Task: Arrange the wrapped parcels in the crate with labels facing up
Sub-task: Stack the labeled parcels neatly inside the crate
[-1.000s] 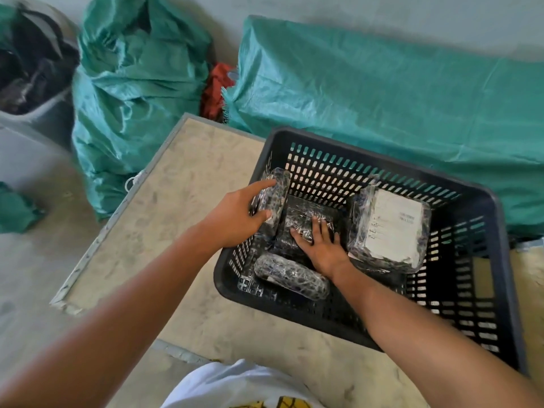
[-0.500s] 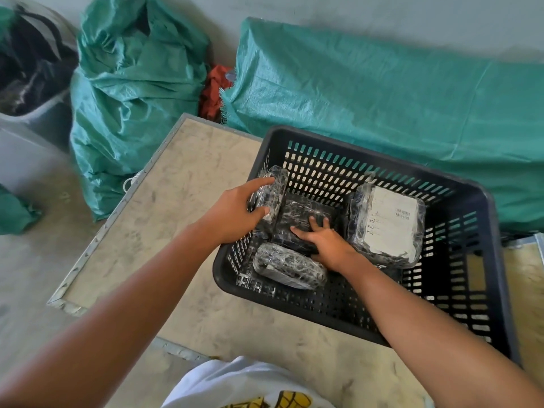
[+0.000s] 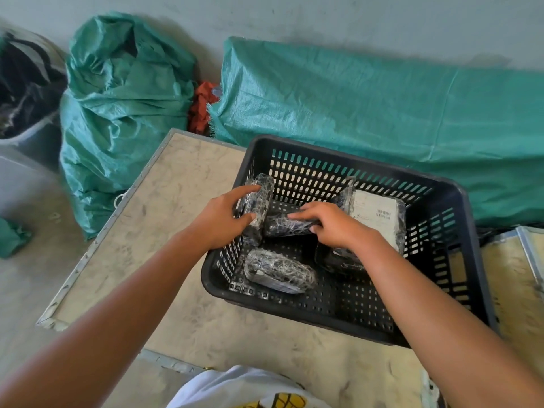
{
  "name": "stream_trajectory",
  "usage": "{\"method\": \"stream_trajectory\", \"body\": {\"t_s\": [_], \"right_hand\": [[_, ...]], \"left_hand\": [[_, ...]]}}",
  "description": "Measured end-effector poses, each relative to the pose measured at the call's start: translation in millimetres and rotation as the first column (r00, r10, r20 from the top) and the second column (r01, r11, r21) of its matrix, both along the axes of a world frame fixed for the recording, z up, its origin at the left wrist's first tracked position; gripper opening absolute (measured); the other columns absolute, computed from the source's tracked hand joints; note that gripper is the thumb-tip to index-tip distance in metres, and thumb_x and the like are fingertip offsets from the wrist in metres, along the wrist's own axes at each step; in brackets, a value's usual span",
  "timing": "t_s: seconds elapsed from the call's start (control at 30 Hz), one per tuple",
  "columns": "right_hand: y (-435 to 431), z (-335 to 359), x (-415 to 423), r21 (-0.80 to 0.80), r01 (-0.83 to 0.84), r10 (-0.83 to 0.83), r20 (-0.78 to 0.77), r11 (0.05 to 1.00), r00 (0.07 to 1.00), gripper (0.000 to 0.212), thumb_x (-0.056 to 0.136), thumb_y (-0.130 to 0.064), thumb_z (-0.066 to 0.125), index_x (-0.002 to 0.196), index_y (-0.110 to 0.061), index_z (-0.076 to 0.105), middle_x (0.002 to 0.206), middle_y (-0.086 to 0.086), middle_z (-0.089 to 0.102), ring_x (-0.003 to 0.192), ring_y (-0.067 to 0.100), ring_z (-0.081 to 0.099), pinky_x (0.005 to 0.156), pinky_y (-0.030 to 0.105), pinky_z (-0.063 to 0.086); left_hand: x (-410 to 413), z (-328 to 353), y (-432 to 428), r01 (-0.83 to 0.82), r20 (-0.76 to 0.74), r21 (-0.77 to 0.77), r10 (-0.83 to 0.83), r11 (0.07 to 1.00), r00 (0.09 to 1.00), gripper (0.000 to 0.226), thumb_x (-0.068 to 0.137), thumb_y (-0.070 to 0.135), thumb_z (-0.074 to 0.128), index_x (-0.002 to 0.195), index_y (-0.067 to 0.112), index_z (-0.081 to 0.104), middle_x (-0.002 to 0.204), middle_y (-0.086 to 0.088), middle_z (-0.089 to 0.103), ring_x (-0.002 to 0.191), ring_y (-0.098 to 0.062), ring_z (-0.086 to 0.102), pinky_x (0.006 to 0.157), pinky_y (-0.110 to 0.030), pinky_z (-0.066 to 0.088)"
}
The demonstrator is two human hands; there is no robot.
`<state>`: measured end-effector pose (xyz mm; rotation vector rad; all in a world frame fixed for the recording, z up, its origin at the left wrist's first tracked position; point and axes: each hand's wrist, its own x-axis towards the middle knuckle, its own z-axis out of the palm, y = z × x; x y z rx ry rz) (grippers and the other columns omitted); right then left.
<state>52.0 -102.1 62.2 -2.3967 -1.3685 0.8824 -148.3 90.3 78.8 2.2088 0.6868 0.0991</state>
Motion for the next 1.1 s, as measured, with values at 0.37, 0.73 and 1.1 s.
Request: {"method": "stream_trajectory", "body": {"t_s": [0.37,0.73,1.1], "right_hand": [[-23.8,64.5,22.1,0.202,0.225,-0.149,-0.334,0.953,0.931,0.058,0.101,-0.005,0.060,0.122,-0.058,0.066,0.147,-0.023,0.052,0.134,0.003,0.043,0.106,0.028,0.035],[-60.3,90.8,58.6,0.261,0.487,-0.143,-0.749,0.834,0.646,0.042,0.099,0.000,0.059,0.120,-0.031,0.077,0.125,0.000,0.074,0.114,0.020,0.069,0.096,0.041,0.055],[-59.1,69.2,41.6,0.383,0.584,-0.363,-0.510,0.716,0.780,0.056,0.077,-0.044,0.080,0.128,-0.060,0.062,0.144,-0.009,0.057,0.138,0.015,0.047,0.114,0.052,0.039]], "left_hand": [[3.7,15.9,-5.8,0.096,0.052,0.374,-0.124,0.923,0.991,0.055,0.091,0.037,0.071,0.143,0.042,0.053,0.167,-0.018,0.004,0.147,-0.047,-0.019,0.113,-0.075,0.007],[62.5,39.3,-28.7,0.466,0.139,0.014,-0.463,0.885,0.875,0.097,0.098,0.011,0.063,0.152,0.063,0.000,0.160,0.021,0.027,0.143,-0.013,0.036,0.114,-0.040,0.038],[73.8,22.2,-23.6,0.267,0.177,-0.248,-0.227,0.931,0.958,0.067,0.104,0.011,0.054,0.154,0.047,0.029,0.151,0.013,0.049,0.117,0.000,0.059,0.099,-0.019,0.048]]}}
